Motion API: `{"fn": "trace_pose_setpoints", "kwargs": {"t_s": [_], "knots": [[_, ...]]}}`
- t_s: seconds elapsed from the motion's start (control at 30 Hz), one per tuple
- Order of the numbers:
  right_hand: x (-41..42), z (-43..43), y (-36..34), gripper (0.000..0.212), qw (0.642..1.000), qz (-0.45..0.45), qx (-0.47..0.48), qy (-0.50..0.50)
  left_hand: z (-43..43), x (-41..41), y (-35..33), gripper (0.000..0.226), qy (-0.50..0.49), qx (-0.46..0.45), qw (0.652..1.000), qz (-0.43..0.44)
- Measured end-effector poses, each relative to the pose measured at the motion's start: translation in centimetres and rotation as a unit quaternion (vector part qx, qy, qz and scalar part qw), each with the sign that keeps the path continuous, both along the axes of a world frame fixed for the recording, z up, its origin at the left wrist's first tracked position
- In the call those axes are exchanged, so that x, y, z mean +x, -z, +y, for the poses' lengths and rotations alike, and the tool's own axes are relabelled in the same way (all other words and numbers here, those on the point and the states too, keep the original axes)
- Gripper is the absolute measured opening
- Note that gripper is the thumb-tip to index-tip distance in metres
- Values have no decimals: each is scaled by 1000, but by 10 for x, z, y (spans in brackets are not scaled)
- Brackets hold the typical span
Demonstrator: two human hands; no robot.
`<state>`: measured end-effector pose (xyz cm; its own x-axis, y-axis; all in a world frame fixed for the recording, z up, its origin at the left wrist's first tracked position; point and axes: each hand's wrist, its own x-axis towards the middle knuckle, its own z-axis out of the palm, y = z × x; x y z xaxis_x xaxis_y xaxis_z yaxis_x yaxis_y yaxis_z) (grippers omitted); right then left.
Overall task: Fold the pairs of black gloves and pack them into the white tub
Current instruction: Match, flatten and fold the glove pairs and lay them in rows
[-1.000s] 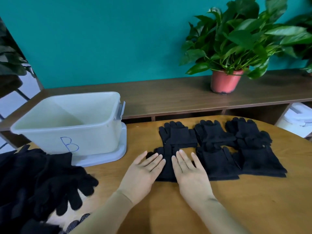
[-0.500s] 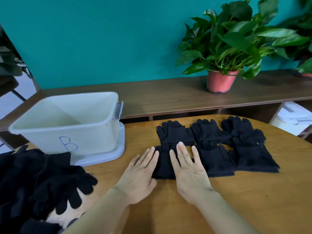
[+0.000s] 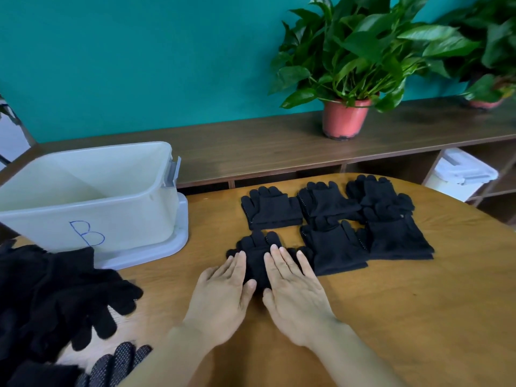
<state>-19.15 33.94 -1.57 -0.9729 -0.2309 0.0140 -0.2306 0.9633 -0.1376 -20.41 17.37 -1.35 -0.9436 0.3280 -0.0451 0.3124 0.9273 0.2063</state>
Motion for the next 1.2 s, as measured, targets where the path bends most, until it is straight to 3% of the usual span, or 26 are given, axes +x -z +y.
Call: {"fn": "trace_pose_setpoints", "kwargs": {"t_s": [0.13,0.2,0.33,0.43,0.53,0.63,0.77,0.93,1.13,1.2], "knots": [[1,6,11,58,1000,2,-1,-13,5,7,8,62,-14,-18,995,100],[0,8,12,58,999,20,15,-22,8,6,15,56,23,-34,993,114],[-3,9,13,71,1000,-10,25,-3,4,-2,20,56,58,-68,990,106],[-4,10,10,87,997,-23,55,-46,2,-3,16,65,48,-85,993,59],[-4,9,-5,77,996,-45,75,-36,0,-1,10,83,55,-57,994,71],[4,7,-18,63,996,-62,61,-29,-11,15,-10,74,18,-10,996,85],[41,-9,-31,80,997,-42,35,-57,-46,58,-29,68,-20,31,993,116],[92,-40,-39,84,994,-63,3,-84,-106,124,-32,77,-65,79,986,129],[132,-91,-38,78,990,-37,-21,-131,-162,186,-26,72,-110,68,984,125],[144,-112,-35,89,987,-32,-32,-155,-168,203,-15,80,-92,49,988,112]]}}
